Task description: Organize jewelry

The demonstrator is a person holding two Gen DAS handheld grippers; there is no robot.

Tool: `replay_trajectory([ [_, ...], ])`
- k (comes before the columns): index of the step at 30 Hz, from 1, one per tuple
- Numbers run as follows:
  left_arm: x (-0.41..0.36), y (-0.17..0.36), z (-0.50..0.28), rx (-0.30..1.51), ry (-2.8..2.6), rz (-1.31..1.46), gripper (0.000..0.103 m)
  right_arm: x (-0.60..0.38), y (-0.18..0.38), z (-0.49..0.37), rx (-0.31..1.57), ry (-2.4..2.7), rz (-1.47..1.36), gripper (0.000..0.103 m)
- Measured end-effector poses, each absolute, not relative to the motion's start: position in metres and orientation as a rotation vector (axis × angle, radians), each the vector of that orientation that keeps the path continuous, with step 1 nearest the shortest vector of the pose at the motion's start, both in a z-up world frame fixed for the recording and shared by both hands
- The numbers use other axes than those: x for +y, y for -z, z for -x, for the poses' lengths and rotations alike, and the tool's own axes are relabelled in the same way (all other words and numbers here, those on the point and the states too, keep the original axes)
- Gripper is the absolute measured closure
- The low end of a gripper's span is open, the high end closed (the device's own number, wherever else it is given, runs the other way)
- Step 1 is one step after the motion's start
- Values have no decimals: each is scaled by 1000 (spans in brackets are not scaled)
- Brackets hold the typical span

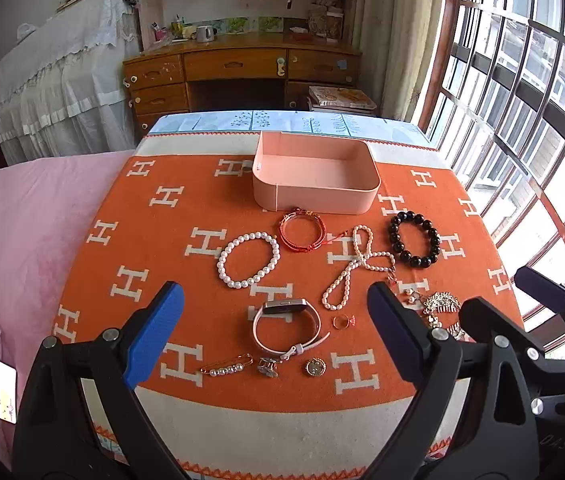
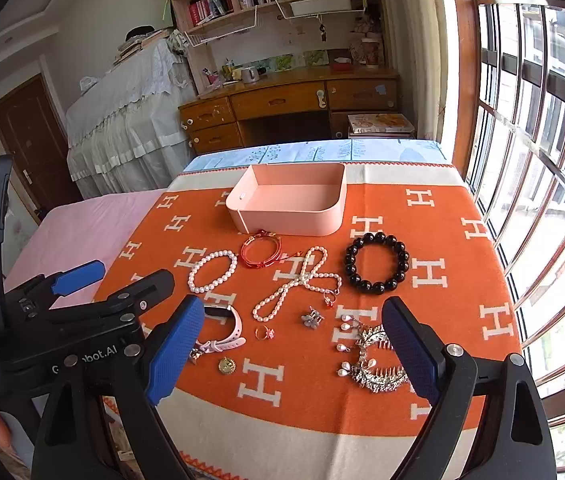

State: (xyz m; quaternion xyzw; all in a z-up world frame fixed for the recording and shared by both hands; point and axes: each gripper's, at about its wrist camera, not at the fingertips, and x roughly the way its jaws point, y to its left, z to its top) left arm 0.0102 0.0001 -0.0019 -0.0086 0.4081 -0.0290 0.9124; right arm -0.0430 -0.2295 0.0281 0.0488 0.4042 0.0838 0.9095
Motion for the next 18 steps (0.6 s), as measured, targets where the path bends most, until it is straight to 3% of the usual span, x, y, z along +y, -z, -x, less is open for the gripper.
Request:
replay_trajectory([
  [18,5,5,-6,850,43,13,11,-228,-24,44,843,-176,-103,11],
])
